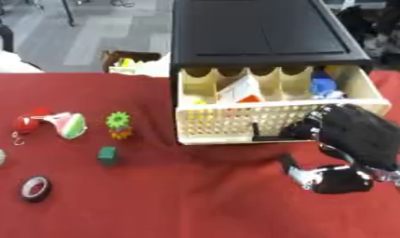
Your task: Pick up objects from table and place into drawer.
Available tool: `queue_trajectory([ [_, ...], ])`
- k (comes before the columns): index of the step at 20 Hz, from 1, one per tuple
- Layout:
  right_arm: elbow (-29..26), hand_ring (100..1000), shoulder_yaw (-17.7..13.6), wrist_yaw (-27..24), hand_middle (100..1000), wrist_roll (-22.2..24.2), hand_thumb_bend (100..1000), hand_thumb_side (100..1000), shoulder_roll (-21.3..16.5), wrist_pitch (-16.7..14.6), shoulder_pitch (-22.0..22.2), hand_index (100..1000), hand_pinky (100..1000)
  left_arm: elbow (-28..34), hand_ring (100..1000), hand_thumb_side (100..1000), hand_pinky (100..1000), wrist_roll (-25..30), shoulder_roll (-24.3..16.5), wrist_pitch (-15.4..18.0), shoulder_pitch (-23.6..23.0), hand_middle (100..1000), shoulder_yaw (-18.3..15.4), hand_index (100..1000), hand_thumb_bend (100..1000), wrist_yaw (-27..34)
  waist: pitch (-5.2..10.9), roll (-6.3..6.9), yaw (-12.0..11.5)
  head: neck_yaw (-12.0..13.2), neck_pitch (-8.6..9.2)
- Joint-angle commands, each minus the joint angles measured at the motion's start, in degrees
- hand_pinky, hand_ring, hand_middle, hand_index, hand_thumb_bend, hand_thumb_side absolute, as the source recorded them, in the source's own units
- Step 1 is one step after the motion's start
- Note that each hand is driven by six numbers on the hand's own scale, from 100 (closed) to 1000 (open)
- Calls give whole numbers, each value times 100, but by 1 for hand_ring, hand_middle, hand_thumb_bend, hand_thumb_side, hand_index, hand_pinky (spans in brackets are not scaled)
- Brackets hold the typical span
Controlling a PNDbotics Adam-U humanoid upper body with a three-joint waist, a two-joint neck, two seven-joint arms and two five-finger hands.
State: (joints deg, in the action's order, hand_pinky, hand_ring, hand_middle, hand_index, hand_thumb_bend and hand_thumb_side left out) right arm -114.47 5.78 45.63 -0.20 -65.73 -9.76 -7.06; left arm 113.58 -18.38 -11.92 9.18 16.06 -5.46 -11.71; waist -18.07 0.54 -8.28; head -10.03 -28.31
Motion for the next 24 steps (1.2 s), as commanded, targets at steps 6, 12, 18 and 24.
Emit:
queue_trajectory([
  [6, -12, 100, 95, -68, 100, -233, 100, 1000, -260, -68, 78, 731, 100, 102, 496, 847, 447, -18, -52, -2, 52, 589, -26, 701, 100, -31, 54, 2, 0, 27, 97],
  [12, -12, 100, 105, 46, 100, -370, 100, 1000, -294, -116, 192, 730, 100, 102, 496, 846, 447, -19, -52, -3, 47, 589, -30, 701, 100, -37, 45, 7, 6, 39, 110],
  [18, -12, 100, 130, 132, 100, -459, 100, 1000, -362, -90, 158, 731, 100, 102, 496, 846, 447, -9, -51, 0, 42, 589, -23, 701, 100, -42, 40, 5, 9, 45, 130],
  [24, -12, 100, 146, 135, 100, -421, 100, 1000, -391, 53, 85, 730, 100, 102, 496, 847, 447, -3, -49, 1, 28, 590, -28, 701, 100, -46, 41, 8, 14, 59, 134],
])
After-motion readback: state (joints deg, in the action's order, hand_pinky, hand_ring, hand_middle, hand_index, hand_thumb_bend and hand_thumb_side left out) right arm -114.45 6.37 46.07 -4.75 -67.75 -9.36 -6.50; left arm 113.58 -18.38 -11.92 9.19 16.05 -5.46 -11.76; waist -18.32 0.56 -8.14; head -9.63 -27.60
